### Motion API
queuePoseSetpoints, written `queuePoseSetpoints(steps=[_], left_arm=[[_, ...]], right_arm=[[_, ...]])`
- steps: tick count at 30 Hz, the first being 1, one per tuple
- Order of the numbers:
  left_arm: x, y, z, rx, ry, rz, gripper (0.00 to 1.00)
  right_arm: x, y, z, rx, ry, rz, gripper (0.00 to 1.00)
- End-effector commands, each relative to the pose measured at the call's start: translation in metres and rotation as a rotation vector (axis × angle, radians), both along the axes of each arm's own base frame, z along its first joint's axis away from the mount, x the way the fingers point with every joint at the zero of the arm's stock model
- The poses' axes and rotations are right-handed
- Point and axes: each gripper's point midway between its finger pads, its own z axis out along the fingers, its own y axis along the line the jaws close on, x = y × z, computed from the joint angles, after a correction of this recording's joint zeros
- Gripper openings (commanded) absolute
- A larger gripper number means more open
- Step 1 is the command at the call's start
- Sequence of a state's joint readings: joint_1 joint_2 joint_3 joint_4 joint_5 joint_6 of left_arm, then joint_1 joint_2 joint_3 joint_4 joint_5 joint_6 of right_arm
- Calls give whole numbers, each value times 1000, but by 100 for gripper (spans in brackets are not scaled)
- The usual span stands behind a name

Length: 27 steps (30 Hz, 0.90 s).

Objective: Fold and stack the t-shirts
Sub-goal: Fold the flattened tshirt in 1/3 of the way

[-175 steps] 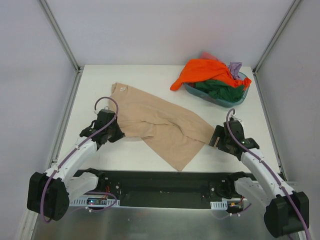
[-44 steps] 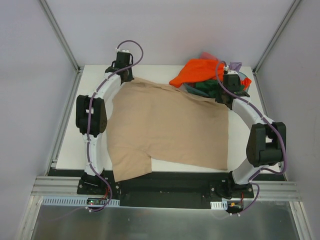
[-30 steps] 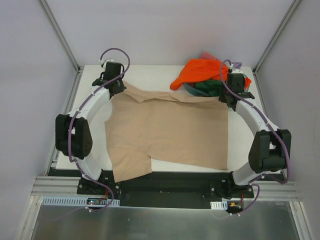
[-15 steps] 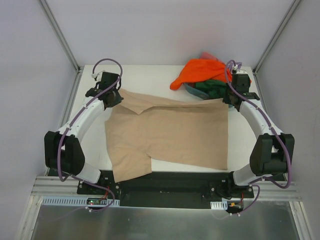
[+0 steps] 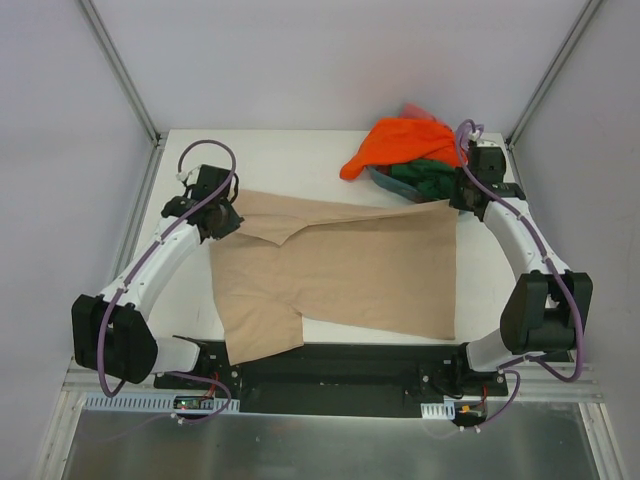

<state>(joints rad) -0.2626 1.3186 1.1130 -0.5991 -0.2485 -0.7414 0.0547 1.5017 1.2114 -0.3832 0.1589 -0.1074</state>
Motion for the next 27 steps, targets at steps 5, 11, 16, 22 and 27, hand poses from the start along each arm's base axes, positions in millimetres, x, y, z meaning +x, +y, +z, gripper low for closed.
queuePoseSetpoints(steps=[5,11,16,22,27], left_arm=[[-32,-8,-20,-54,83,-22,0],[-43,-7,-37,-41,132,-38,0],[-52,-5,-53,-29,185,-39,0],[-47,-8,-55,-37,200,-40,0],[-27,-11,-50,-26,184,-32,0]], right_arm=[[-18,-1,5,33,14,-22,1],[-25,-3,-15,22,65,-39,1],[-29,-5,-27,19,97,-52,1],[-43,-8,-43,8,139,-69,6],[-57,0,-53,63,156,-80,40]])
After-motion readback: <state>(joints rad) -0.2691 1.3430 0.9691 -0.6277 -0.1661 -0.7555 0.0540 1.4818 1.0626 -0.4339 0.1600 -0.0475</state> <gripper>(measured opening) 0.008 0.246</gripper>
